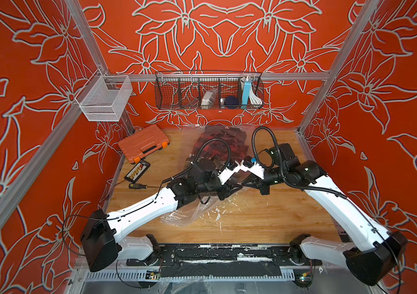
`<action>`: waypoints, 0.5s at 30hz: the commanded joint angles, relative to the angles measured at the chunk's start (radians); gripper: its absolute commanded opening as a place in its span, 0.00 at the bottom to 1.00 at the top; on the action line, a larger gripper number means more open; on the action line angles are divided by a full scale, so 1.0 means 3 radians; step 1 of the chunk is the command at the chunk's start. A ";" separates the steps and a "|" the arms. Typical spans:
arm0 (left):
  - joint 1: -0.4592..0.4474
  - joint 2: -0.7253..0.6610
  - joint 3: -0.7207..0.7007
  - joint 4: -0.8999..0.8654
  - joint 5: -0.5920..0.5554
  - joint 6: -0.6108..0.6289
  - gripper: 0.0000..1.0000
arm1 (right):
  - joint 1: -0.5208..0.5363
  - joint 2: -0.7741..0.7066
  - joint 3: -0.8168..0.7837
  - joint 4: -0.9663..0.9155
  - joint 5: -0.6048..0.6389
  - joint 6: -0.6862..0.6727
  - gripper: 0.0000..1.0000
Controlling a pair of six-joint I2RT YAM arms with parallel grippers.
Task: Place the folded shirt into the vacuum bag
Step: Close the vacuum bag at the center of the board.
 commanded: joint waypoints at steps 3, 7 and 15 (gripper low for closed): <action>-0.0005 0.0062 0.0003 -0.0024 0.0003 0.0069 0.31 | 0.0048 -0.0099 0.0097 0.0043 -0.0138 -0.0025 0.00; -0.0005 0.0115 0.0038 -0.0091 -0.0009 0.0106 0.32 | 0.0047 -0.0105 0.0087 0.0082 -0.0132 0.0011 0.00; 0.0026 -0.0039 -0.0191 0.0055 -0.0003 0.0054 0.32 | 0.0047 -0.0094 0.0097 0.0048 -0.0112 0.0003 0.00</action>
